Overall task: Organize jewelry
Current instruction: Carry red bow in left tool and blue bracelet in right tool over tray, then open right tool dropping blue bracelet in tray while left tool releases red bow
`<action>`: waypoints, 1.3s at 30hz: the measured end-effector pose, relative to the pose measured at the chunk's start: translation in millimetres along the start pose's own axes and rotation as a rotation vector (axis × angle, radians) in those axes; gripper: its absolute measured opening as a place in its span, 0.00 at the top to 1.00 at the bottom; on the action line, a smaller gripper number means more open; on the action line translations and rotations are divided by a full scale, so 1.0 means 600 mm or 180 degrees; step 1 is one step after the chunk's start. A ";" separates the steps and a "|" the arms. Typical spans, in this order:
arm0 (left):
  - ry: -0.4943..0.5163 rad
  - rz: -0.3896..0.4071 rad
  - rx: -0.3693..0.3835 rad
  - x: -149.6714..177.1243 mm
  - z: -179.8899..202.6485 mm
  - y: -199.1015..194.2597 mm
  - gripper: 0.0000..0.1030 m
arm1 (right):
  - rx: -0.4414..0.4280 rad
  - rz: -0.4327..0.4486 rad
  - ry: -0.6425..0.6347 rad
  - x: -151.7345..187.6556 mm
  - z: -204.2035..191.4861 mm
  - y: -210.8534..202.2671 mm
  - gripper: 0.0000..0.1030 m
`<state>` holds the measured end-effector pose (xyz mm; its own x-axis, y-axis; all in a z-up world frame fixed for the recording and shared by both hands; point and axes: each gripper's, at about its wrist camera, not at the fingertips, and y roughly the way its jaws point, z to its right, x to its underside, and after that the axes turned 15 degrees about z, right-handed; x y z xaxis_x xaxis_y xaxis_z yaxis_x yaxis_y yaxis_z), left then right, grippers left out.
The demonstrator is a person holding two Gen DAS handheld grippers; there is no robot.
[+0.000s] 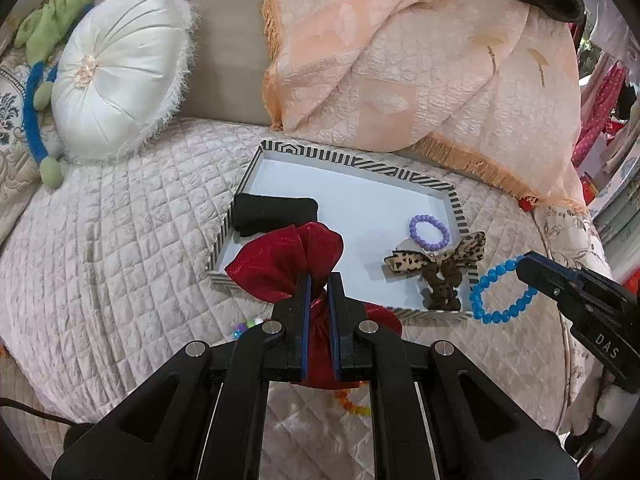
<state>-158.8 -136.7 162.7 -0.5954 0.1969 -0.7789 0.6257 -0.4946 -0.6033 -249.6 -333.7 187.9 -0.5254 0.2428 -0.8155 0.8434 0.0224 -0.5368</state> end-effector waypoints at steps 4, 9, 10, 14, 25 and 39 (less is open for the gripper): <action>-0.0059 -0.0038 0.0018 -0.012 -0.003 0.026 0.93 | 0.0005 -0.0036 -0.0014 -0.010 0.004 0.028 0.90; -0.0174 -0.0122 0.0100 -0.032 -0.003 0.071 0.93 | 0.0040 -0.0083 0.0022 -0.025 0.015 0.078 0.90; -0.0185 -0.0130 0.0108 -0.035 -0.002 0.082 0.93 | 0.0045 -0.0098 0.0034 -0.028 0.018 0.090 0.90; -0.0252 -0.0209 0.0120 -0.043 0.004 0.126 0.93 | 0.0057 -0.0171 0.0083 -0.034 0.031 0.139 0.90; -0.0302 -0.0473 -0.0008 -0.031 0.000 0.240 0.93 | 0.0165 -0.0416 0.0242 -0.039 0.088 0.293 0.90; -0.0159 -0.0495 -0.0119 -0.016 0.008 0.292 0.93 | 0.0752 -0.0433 0.0486 -0.026 0.177 0.368 0.90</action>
<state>-46.2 -229.5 65.1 -0.7104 0.2259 -0.6666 0.5417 -0.4294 -0.7227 -66.9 -435.3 59.3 -0.5936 0.3962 -0.7004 0.7078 -0.1571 -0.6887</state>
